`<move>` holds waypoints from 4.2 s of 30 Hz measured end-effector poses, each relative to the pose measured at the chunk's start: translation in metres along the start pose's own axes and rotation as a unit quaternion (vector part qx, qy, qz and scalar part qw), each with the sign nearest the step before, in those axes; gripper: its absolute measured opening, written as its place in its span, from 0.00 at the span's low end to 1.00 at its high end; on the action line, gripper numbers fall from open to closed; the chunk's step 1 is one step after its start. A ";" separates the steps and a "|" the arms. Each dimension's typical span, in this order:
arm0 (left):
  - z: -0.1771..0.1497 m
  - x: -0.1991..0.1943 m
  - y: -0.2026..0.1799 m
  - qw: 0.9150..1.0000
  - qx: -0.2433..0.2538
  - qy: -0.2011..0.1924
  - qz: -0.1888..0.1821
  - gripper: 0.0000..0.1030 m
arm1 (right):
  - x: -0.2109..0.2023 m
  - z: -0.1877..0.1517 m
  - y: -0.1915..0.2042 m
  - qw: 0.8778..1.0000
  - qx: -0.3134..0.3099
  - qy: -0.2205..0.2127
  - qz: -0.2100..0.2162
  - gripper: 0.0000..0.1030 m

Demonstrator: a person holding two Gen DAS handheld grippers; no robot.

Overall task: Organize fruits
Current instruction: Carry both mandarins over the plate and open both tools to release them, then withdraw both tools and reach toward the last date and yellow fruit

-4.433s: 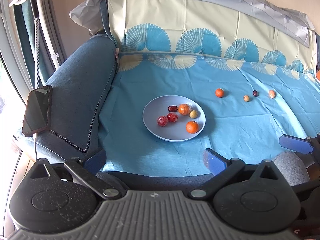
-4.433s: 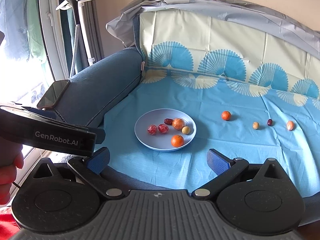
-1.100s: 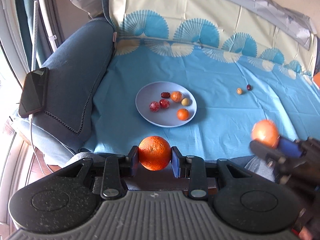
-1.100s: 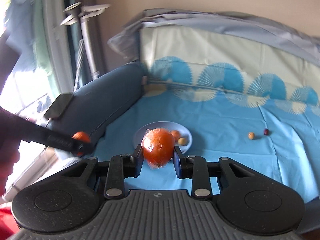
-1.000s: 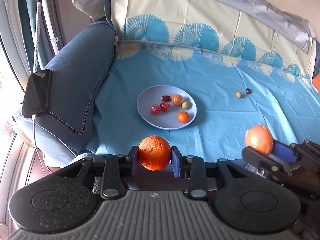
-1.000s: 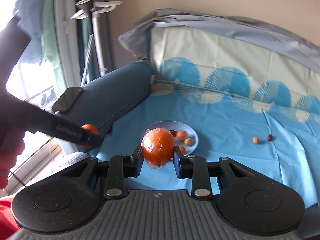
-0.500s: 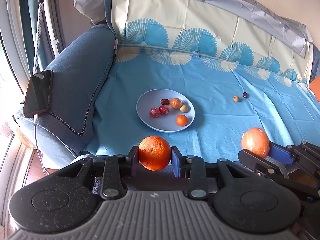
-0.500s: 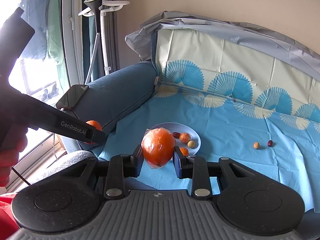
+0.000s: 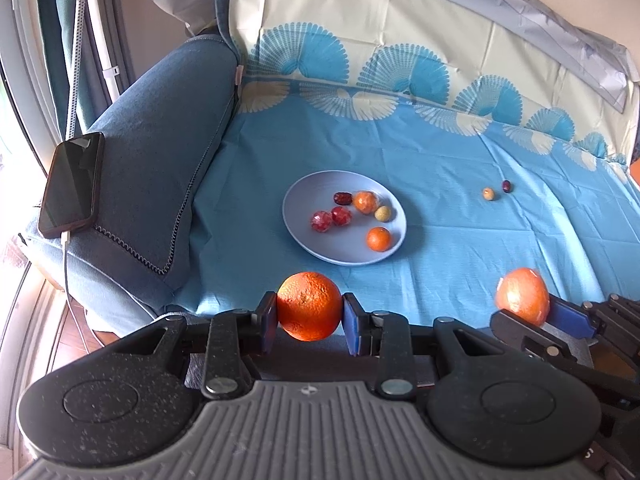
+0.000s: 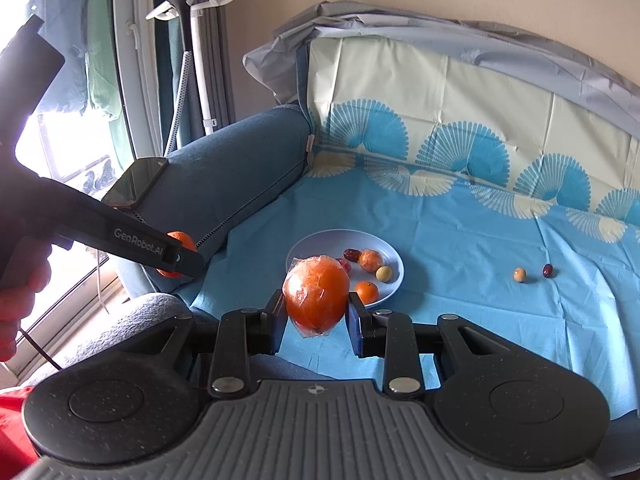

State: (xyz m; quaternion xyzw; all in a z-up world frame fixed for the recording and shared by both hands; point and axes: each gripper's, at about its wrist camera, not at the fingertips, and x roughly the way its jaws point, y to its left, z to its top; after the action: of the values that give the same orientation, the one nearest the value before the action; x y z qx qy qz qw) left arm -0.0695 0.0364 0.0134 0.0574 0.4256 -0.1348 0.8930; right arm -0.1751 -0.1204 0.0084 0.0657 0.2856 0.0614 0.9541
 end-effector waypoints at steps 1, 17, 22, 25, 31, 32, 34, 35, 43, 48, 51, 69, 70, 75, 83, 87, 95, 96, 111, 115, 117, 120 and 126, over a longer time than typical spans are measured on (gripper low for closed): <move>0.003 0.005 0.002 1.000 -0.001 0.003 0.002 0.36 | 0.005 0.001 -0.002 1.000 0.003 0.003 0.000 0.32; 0.071 0.096 0.006 0.999 -0.002 0.034 0.006 0.36 | 0.110 0.027 -0.028 0.999 0.026 0.040 0.002 0.32; 0.092 0.138 0.006 0.999 0.000 0.038 0.003 0.36 | 0.155 0.031 -0.037 0.998 0.038 0.056 -0.005 0.32; 0.102 0.165 0.002 0.999 0.011 0.043 0.005 0.36 | 0.181 0.031 -0.043 0.997 0.043 0.068 -0.010 0.32; 0.112 0.224 -0.005 0.997 0.020 0.074 0.009 0.36 | 0.232 0.029 -0.062 0.995 0.045 0.090 -0.024 0.32; 0.114 0.232 -0.006 0.997 0.023 0.076 0.007 0.36 | 0.239 0.028 -0.065 0.994 0.044 0.093 -0.025 0.32; 0.117 0.246 -0.008 0.996 0.024 0.081 0.011 0.36 | 0.253 0.027 -0.070 0.994 0.042 0.100 -0.026 0.32; 0.118 0.251 -0.009 0.996 0.025 0.082 0.009 0.36 | 0.259 0.026 -0.071 0.993 0.041 0.103 -0.026 0.32; 0.125 0.278 -0.017 0.995 0.056 0.082 0.015 0.66 | 0.290 0.021 -0.078 0.991 0.045 0.128 -0.014 0.34; 0.128 0.264 -0.021 0.995 0.083 0.050 0.024 1.00 | 0.283 0.028 -0.079 0.991 0.063 0.119 -0.018 0.84; 0.125 0.252 -0.021 0.993 0.093 0.070 0.034 1.00 | 0.266 0.030 -0.076 0.990 0.060 0.124 -0.020 0.88; 0.023 0.084 0.007 0.995 0.008 0.080 0.051 1.00 | 0.111 0.010 -0.019 0.992 0.068 0.100 -0.045 0.98; 0.020 0.078 0.007 0.996 0.007 0.076 0.050 1.00 | 0.104 0.009 -0.017 0.992 0.064 0.093 -0.048 0.98; 0.007 0.049 0.002 0.997 0.017 0.046 0.053 1.00 | 0.070 0.008 -0.011 0.995 0.053 0.060 -0.057 0.99; 0.003 0.022 -0.005 0.998 0.021 0.015 0.049 1.00 | 0.038 0.006 -0.005 0.997 0.041 0.031 -0.061 0.99; 0.000 0.016 -0.007 0.999 0.025 0.008 0.048 1.00 | 0.029 0.005 -0.002 0.997 0.040 0.022 -0.062 0.99; -0.001 0.014 -0.005 0.999 0.023 0.007 0.047 1.00 | 0.026 0.005 0.001 0.997 0.035 0.019 -0.062 0.99; -0.001 0.014 -0.005 0.999 0.023 0.008 0.047 1.00 | 0.026 0.005 0.000 0.997 0.035 0.019 -0.062 0.99; 0.003 0.028 -0.009 0.997 0.039 0.020 0.056 1.00 | 0.038 0.003 -0.004 0.997 0.040 0.032 -0.063 0.99; 0.008 0.038 -0.020 0.997 0.050 0.027 0.057 1.00 | 0.038 0.001 -0.028 0.994 0.048 0.018 -0.093 0.99; 0.014 0.047 -0.028 0.996 0.055 0.034 0.057 1.00 | 0.038 -0.001 -0.048 0.991 0.060 0.010 -0.117 0.99; 0.026 0.061 -0.048 0.996 0.072 0.032 0.052 1.00 | 0.042 -0.005 -0.089 0.984 0.091 0.007 -0.155 0.99; 0.057 0.112 -0.110 0.994 0.099 0.033 0.012 1.00 | 0.068 -0.010 -0.192 0.964 0.133 0.008 -0.231 0.99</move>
State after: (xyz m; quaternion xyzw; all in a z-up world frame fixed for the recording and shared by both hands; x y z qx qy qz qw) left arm 0.0085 -0.1025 -0.0368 0.1555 0.4383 -0.1636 0.8700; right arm -0.1089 -0.2983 -0.0673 0.1241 0.3058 -0.1991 0.9227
